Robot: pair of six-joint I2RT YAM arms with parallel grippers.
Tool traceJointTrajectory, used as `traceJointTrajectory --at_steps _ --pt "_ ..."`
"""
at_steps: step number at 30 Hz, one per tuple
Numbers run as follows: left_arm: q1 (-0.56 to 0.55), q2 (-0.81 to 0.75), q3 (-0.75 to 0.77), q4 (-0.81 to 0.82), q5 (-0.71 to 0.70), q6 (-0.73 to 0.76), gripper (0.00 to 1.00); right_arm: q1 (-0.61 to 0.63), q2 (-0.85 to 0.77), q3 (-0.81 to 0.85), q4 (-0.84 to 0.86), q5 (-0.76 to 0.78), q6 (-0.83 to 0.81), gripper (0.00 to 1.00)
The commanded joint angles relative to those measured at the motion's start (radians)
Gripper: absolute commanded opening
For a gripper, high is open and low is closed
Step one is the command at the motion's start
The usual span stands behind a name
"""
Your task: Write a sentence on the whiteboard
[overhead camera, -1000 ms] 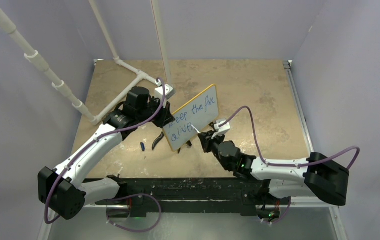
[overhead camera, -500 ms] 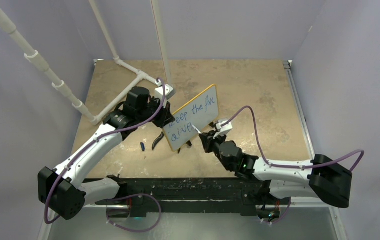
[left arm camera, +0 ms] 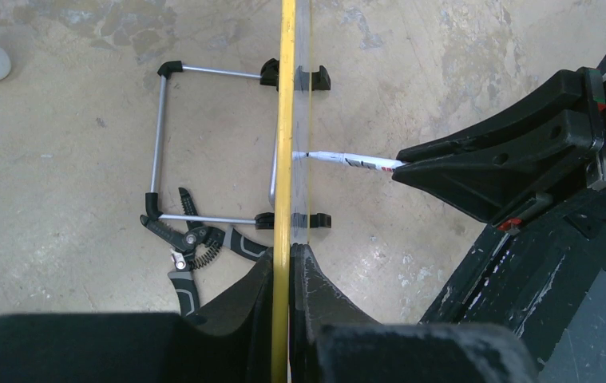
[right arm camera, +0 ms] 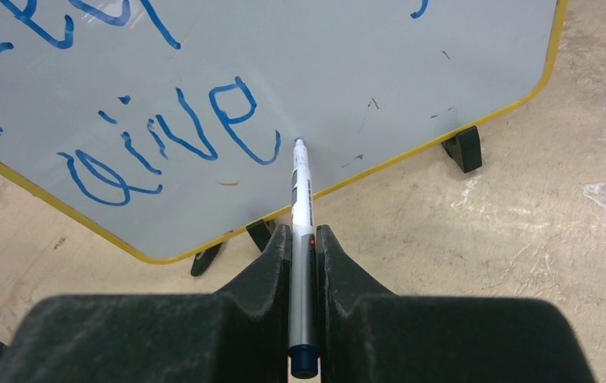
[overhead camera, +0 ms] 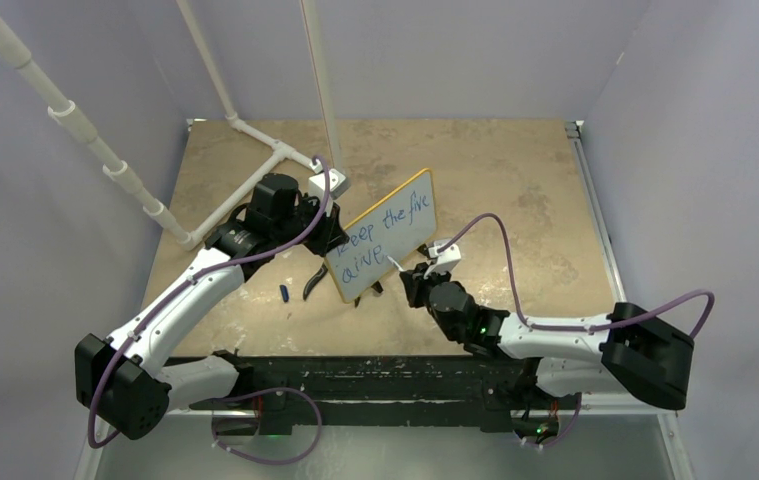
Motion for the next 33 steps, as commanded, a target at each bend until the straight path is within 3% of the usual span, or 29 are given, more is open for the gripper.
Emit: traceJointTrajectory --at_steps 1,22,25,33 --pt "0.003 -0.022 0.001 0.013 -0.013 0.013 0.0 -0.011 0.005 -0.005 0.047 0.022 0.014 0.0" --pt "0.003 -0.026 0.003 0.01 -0.024 0.004 0.0 -0.022 -0.018 0.003 0.037 0.021 0.002 0.0" --pt "0.003 -0.038 0.007 0.01 -0.053 -0.008 0.14 -0.021 -0.079 0.002 -0.022 0.035 0.002 0.0" --pt "0.003 -0.077 0.046 0.003 -0.135 -0.05 0.71 -0.022 -0.365 -0.034 -0.173 -0.055 -0.026 0.0"
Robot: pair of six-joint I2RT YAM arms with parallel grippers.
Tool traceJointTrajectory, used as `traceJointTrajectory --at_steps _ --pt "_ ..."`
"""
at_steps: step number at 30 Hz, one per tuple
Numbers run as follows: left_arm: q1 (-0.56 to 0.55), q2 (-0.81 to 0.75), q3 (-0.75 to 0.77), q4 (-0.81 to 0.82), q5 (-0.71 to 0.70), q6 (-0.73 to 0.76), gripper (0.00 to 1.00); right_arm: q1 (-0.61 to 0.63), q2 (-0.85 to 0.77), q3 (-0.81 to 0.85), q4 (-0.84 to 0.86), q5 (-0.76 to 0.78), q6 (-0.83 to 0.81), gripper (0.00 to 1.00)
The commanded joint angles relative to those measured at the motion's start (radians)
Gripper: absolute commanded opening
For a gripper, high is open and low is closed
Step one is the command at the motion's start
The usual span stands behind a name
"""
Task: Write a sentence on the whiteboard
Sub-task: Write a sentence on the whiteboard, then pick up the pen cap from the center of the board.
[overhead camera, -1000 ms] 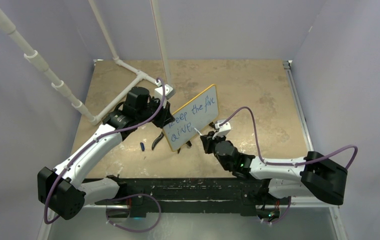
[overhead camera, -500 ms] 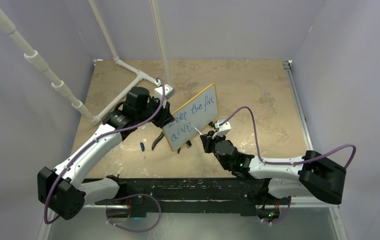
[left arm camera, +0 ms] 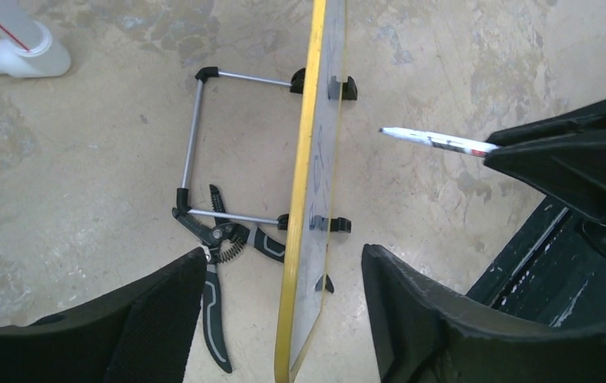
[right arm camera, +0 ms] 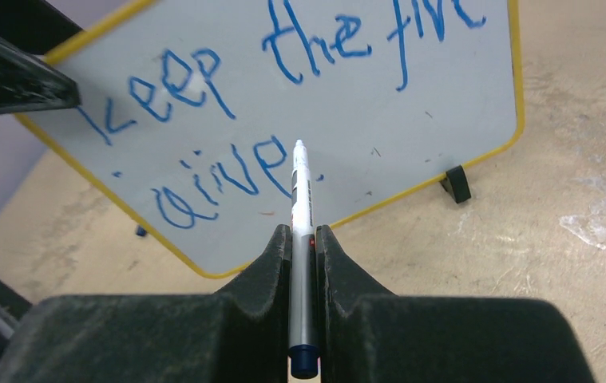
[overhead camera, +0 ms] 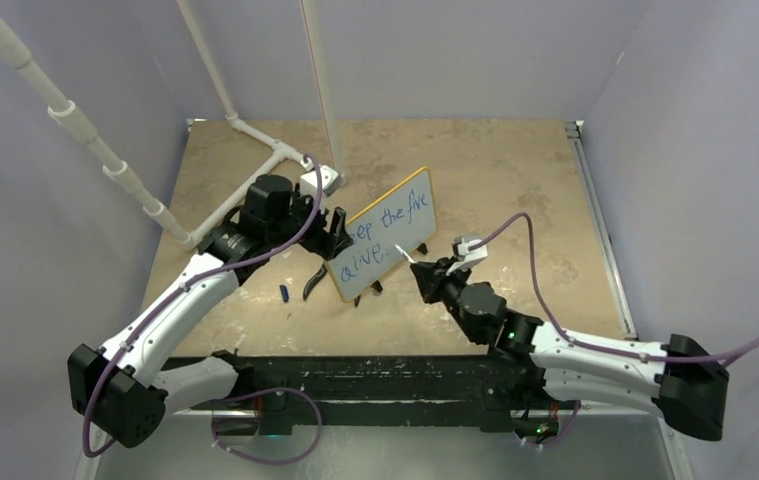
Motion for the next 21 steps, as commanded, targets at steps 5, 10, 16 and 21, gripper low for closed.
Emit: traceJointTrajectory --at_steps 5,10,16,21 --pt "0.005 -0.089 0.086 0.016 -0.17 -0.093 0.78 -0.003 -0.288 -0.026 -0.106 -0.089 -0.051 0.0" --pt "0.006 -0.155 0.112 -0.024 -0.386 -0.207 0.79 -0.003 -0.363 0.008 -0.137 -0.062 -0.05 0.0" --pt "0.034 -0.218 0.032 -0.113 -0.68 -0.383 0.87 -0.003 -0.38 0.06 -0.127 -0.097 -0.111 0.0" --pt "0.064 -0.248 -0.126 -0.081 -0.745 -0.526 0.9 -0.003 -0.365 0.107 -0.143 -0.109 -0.13 0.0"
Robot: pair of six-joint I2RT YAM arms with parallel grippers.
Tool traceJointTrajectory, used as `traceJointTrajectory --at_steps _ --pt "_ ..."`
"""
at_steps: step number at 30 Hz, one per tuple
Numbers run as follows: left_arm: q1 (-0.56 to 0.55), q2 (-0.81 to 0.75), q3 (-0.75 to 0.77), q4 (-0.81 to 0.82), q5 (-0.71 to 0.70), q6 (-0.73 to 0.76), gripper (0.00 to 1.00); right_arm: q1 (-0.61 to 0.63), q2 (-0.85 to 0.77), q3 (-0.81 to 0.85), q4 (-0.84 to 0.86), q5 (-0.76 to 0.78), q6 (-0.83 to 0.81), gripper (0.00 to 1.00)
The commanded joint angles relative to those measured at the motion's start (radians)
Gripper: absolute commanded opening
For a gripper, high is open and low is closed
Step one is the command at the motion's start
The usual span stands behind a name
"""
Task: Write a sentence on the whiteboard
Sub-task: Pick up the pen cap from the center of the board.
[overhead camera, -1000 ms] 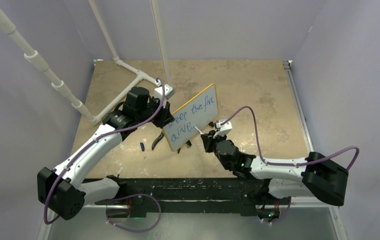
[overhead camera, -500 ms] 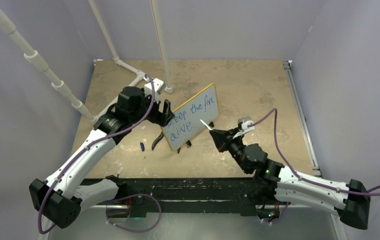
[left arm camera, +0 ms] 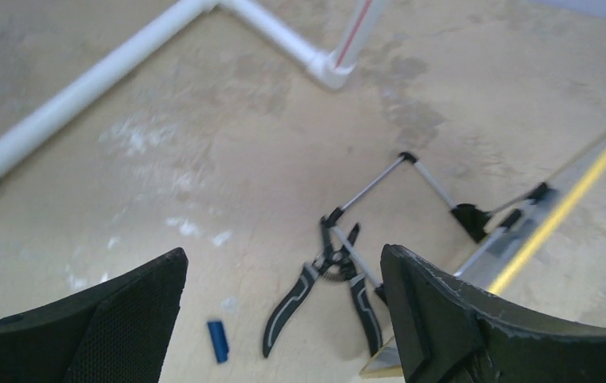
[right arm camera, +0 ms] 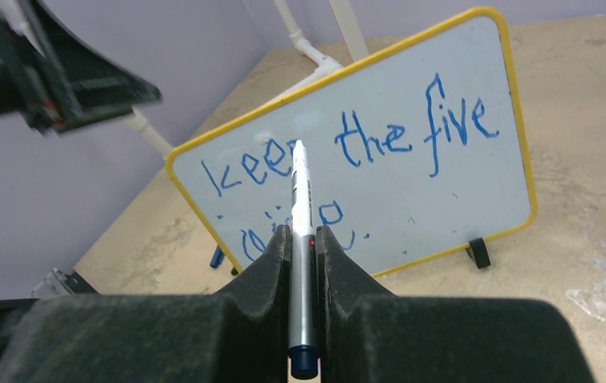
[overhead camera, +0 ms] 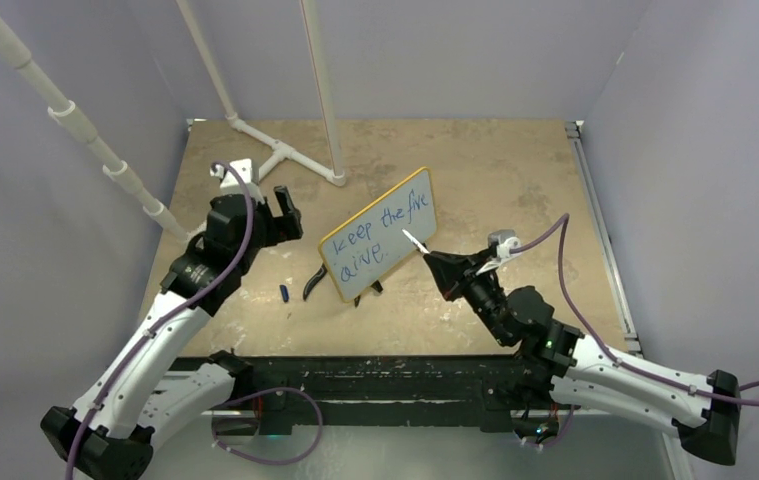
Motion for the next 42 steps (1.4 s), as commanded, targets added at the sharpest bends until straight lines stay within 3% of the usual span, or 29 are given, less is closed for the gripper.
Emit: traceJointTrajectory --at_steps 1,7,14,21,29,34,40,42 --pt "0.023 0.002 -0.118 -0.017 -0.152 -0.184 0.9 -0.003 0.003 0.08 0.002 -0.023 -0.05 0.0" --pt "0.026 0.017 -0.223 0.004 -0.239 -0.302 0.88 -0.003 -0.07 0.058 0.051 -0.055 -0.097 0.0" --pt "0.027 0.024 -0.388 0.003 -0.231 -0.426 0.8 -0.003 -0.189 0.019 0.052 -0.045 -0.128 0.0" --pt "0.026 0.17 -0.487 0.105 -0.141 -0.465 0.54 -0.003 -0.225 0.013 0.014 -0.034 -0.147 0.0" --pt "0.028 0.296 -0.507 0.192 -0.121 -0.458 0.4 -0.003 -0.232 0.004 0.02 -0.037 -0.156 0.0" --pt "0.028 0.32 -0.518 0.211 -0.121 -0.458 0.31 -0.003 -0.23 -0.004 0.026 -0.039 -0.154 0.0" --pt "0.028 0.3 -0.533 0.198 -0.126 -0.462 0.03 -0.003 -0.211 -0.004 0.03 -0.036 -0.149 0.0" --pt "0.028 0.267 -0.534 0.185 -0.129 -0.474 0.0 -0.003 -0.2 -0.003 0.033 -0.038 -0.145 0.0"
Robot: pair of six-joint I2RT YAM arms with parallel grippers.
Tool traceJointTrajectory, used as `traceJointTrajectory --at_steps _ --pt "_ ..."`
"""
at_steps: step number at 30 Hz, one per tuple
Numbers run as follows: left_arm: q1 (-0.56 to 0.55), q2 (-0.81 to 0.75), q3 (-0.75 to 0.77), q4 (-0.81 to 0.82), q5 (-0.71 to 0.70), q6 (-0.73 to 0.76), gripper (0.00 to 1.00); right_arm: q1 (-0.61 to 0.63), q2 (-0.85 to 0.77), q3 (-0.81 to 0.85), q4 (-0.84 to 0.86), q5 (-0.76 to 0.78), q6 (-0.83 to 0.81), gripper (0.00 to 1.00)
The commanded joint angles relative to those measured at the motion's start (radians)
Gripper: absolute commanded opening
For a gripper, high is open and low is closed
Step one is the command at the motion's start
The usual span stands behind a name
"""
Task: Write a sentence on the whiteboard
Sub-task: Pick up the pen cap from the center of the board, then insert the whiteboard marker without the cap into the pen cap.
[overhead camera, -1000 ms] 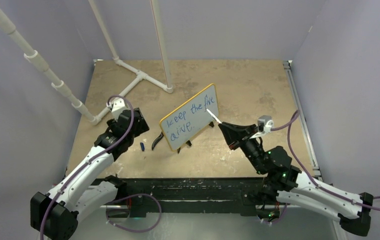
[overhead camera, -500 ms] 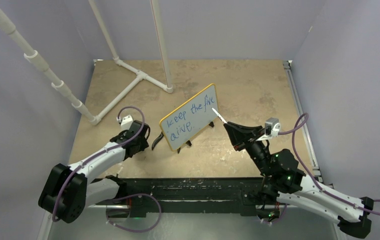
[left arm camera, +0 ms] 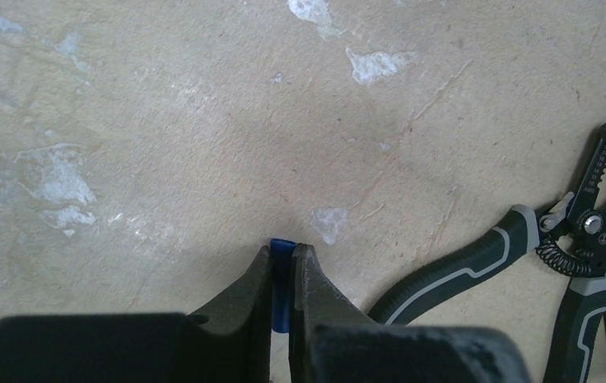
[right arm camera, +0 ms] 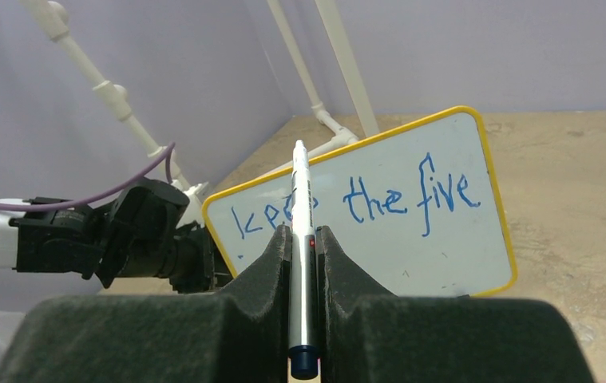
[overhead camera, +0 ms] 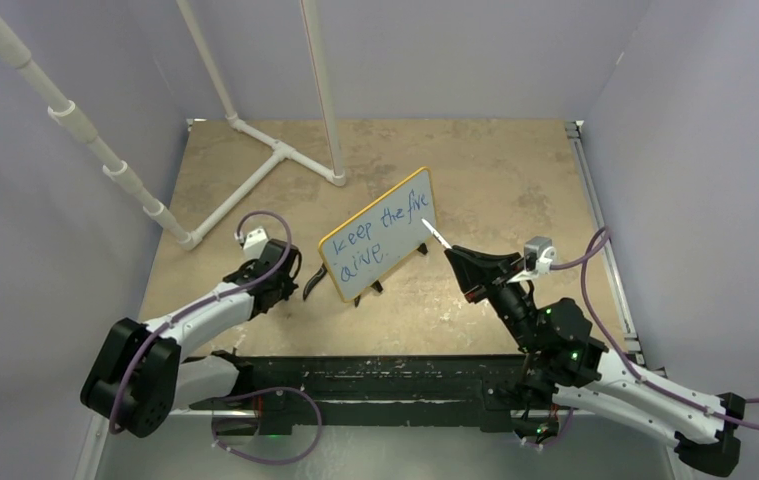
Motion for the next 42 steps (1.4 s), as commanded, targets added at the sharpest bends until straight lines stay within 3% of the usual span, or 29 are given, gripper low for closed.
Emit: traceJointTrajectory --at_steps 1,7,15,18,21,29,42 --pt "0.004 -0.057 -0.023 -0.021 0.006 -0.036 0.0 -0.002 0.023 0.0 0.035 -0.006 -0.009 0.0" --pt "0.004 -0.249 0.03 -0.067 -0.003 -0.07 0.0 -0.002 0.09 0.018 0.042 -0.022 0.022 0.0" --pt "0.004 -0.454 0.31 -0.099 -0.141 -0.028 0.0 -0.001 0.163 0.016 0.158 -0.09 0.038 0.0" --pt "0.004 -0.454 0.409 -0.024 -0.115 -0.024 0.0 -0.001 0.193 0.008 0.232 -0.117 0.032 0.0" --pt "0.004 -0.42 0.465 0.07 0.012 -0.076 0.0 -0.001 0.232 0.014 0.299 -0.145 0.031 0.0" --pt "0.0 -0.28 0.433 0.401 0.382 -0.332 0.0 0.009 0.359 0.085 0.446 -0.177 0.042 0.0" --pt "-0.131 -0.248 0.394 0.497 0.382 -0.384 0.0 0.023 0.516 0.208 0.459 -0.163 0.042 0.0"
